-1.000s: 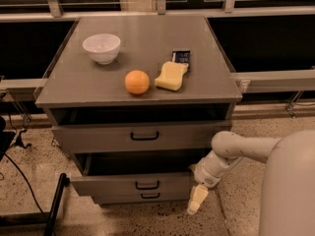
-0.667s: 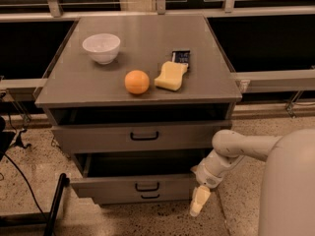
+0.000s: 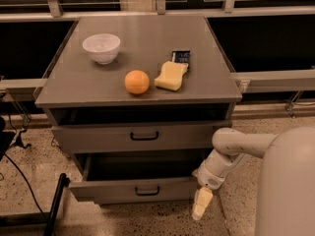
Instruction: Open middle drawer
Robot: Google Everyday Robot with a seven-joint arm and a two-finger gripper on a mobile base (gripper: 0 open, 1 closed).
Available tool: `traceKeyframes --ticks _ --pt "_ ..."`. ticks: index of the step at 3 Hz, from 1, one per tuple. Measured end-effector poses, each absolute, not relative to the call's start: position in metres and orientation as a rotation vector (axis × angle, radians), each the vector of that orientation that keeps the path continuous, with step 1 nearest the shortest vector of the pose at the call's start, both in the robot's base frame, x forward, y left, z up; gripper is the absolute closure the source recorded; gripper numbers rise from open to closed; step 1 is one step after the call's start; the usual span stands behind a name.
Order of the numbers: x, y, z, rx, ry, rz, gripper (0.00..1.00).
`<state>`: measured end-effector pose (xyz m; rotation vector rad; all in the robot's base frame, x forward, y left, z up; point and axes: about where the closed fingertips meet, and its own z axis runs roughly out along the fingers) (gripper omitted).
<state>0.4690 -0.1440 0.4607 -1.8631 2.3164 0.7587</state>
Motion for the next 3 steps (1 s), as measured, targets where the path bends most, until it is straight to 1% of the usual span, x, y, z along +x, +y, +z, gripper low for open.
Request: traceKeyframes --ticks 1,2,3 --pt "0.448 -0.142 0.47 -1.868 2.33 0.832 0.0" --pt "0.449 -0.142 0.47 -1.869 2.325 0.82 0.0" --pt "0.458 -0.141 0.472 -1.87 2.288 0.728 0.0"
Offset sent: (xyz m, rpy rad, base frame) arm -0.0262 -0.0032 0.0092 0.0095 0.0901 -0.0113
